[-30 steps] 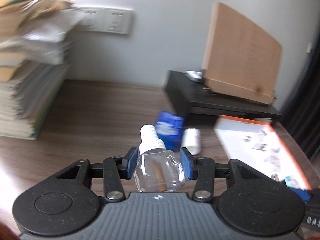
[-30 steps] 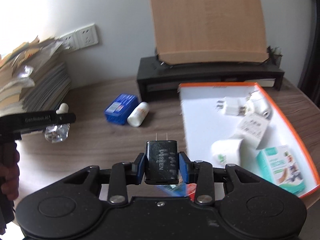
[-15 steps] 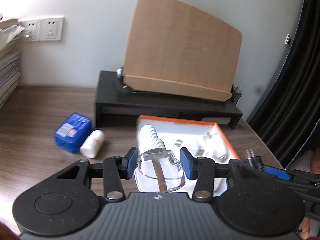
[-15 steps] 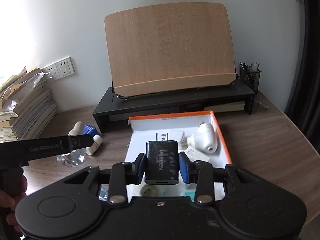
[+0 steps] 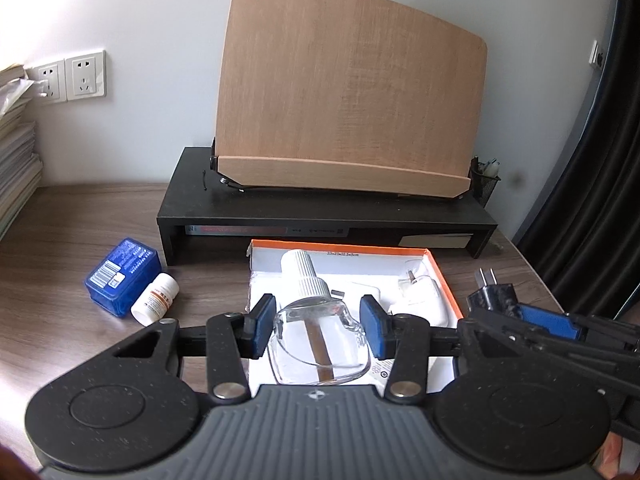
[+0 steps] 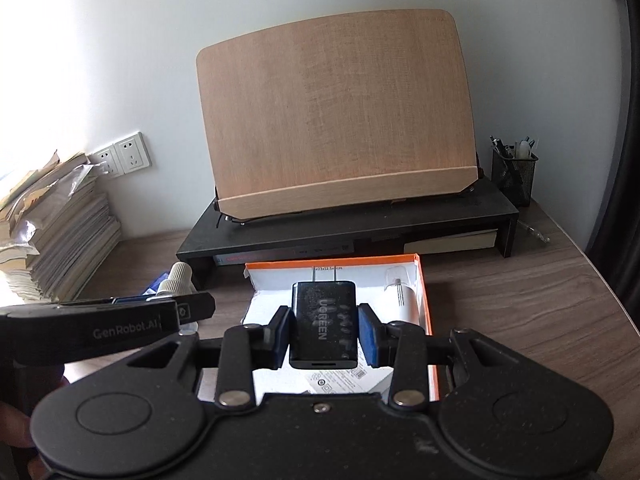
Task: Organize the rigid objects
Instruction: 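Carry the glass bottle and black charger over the orange-rimmed box with both tools, then open the right tool dropping the charger in while the left tool releases the glass bottle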
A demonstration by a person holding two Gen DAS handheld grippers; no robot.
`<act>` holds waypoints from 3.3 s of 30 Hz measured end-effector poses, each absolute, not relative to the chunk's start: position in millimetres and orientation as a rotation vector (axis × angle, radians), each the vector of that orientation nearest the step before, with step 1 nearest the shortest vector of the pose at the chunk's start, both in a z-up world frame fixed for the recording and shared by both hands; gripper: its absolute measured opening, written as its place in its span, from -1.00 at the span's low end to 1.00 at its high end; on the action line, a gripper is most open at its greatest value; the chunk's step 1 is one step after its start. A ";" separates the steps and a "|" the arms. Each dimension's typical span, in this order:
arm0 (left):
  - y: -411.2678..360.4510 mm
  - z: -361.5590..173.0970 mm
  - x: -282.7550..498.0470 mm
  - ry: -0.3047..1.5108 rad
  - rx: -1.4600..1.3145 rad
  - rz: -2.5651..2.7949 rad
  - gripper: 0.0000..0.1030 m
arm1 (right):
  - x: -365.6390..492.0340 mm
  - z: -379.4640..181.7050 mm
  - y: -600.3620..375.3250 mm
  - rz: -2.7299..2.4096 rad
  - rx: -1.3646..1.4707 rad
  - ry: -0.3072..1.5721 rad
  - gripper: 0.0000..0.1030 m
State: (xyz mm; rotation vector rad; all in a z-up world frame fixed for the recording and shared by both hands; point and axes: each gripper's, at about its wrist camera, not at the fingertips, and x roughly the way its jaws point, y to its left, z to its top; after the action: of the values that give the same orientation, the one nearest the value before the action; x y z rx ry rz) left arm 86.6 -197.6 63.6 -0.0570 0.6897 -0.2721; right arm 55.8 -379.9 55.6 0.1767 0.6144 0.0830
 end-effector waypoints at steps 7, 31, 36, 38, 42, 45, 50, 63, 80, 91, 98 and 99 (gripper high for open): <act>-196.7 68.2 95.9 0.689 -0.037 -0.304 -0.10 | 61.5 63.3 -371.7 0.048 0.180 0.598 -0.15; -197.6 58.7 121.5 0.739 -0.017 -0.335 -0.10 | 87.6 56.5 -364.4 0.016 0.182 0.624 -0.15; -198.2 55.3 125.7 0.749 -0.018 -0.331 -0.10 | 93.3 52.0 -363.8 0.021 0.180 0.633 -0.15; -198.4 53.8 127.4 0.754 -0.018 -0.329 -0.10 | 95.7 50.8 -363.6 0.021 0.178 0.636 -0.15; -199.1 50.4 130.2 0.765 -0.022 -0.326 -0.10 | 101.3 47.5 -364.1 0.024 0.176 0.644 -0.15; -199.8 46.9 132.6 0.776 -0.027 -0.325 -0.10 | 105.3 44.5 -364.4 0.027 0.171 0.654 -0.15; -201.6 41.1 136.5 0.793 -0.033 -0.323 -0.10 | 112.1 38.0 -365.6 0.029 0.167 0.669 -0.15; -215.7 28.7 145.1 0.821 -0.030 -0.330 -0.10 | 128.1 26.7 -379.0 0.021 0.160 0.694 -0.14; -229.0 15.6 156.1 0.862 -0.023 -0.331 -0.10 | 158.6 12.6 -383.8 0.048 0.137 0.730 -0.14; -232.2 5.3 159.9 0.898 -0.042 -0.373 -0.09 | 173.7 5.8 -385.6 0.039 0.124 0.747 -0.14; -233.5 4.7 161.3 0.906 -0.098 -0.459 -0.04 | 172.2 10.0 -387.2 0.017 0.113 0.730 -0.11; -232.9 5.7 160.2 0.903 -0.102 -0.462 -0.03 | 170.8 11.5 -387.4 0.011 0.112 0.725 -0.11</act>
State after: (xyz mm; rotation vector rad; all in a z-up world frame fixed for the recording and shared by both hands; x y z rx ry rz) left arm 160.2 -232.9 5.7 -0.1022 0.9034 -0.4620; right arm 170.8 -387.4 11.5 0.1118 0.7254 0.0115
